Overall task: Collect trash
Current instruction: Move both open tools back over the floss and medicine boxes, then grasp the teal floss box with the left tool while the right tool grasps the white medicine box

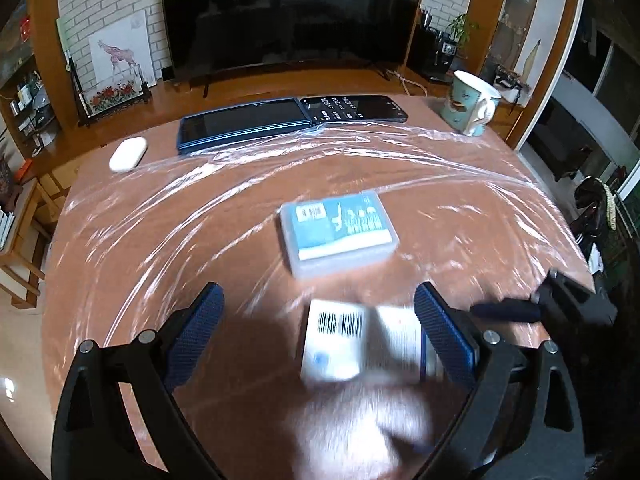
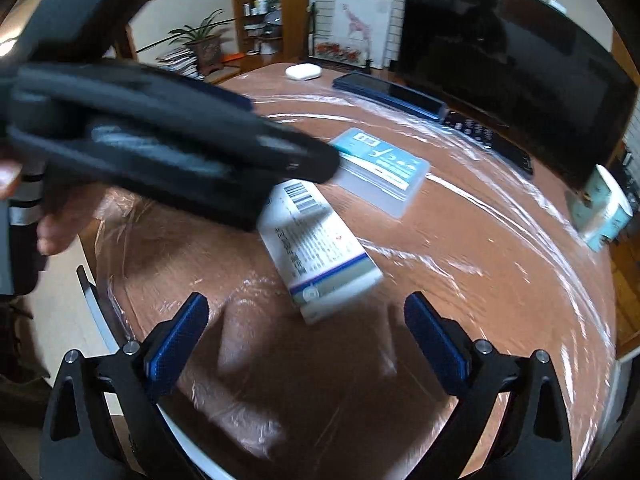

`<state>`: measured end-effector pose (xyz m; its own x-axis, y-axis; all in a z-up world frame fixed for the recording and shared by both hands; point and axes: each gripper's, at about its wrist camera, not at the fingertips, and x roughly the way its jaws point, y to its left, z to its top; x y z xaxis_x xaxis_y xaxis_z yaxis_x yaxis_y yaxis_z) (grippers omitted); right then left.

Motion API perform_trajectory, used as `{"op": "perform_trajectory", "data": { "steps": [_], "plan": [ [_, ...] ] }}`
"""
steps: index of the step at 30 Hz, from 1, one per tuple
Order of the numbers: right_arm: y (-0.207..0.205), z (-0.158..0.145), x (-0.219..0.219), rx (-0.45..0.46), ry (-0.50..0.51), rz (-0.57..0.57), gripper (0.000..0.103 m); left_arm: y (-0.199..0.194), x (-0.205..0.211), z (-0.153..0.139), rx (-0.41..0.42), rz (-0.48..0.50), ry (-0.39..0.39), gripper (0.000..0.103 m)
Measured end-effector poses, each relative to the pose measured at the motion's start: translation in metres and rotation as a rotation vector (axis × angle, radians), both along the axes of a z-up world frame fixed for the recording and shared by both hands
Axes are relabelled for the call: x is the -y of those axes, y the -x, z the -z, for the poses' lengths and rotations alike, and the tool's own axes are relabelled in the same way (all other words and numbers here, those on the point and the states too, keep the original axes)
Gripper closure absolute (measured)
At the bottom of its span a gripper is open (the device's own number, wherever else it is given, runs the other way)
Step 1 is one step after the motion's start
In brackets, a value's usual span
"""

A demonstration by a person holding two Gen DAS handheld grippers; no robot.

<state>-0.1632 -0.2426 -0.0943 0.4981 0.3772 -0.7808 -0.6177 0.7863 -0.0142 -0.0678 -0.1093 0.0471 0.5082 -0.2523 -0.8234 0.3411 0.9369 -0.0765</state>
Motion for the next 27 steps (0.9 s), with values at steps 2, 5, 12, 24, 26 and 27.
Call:
{"op": "perform_trajectory", "data": {
  "steps": [2,5,12,24,26,27],
  "plan": [
    [-0.006,0.001,-0.001,-0.02,-0.012,-0.038,0.011,-0.011,0.008,0.003,-0.01,0.007,-0.004,0.006],
    [-0.012,0.004,-0.003,-0.035,-0.008,-0.077,0.011,-0.027,0.022,0.009,-0.025,0.025,-0.035,0.006],
    [-0.021,0.005,-0.007,-0.037,-0.005,-0.12,0.011,-0.048,0.04,0.027,-0.078,0.038,-0.072,0.006],
    [-0.04,0.004,-0.014,-0.062,-0.007,-0.182,0.014,-0.06,0.037,0.038,-0.099,0.044,-0.087,0.015],
    [-0.041,0.003,-0.015,-0.067,-0.005,-0.2,0.008,-0.061,0.036,0.038,-0.096,0.053,-0.086,0.015],
    [-0.044,0.002,-0.017,-0.07,-0.004,-0.21,0.008,-0.062,0.037,0.038,-0.096,0.057,-0.086,0.015]
  ]
}}
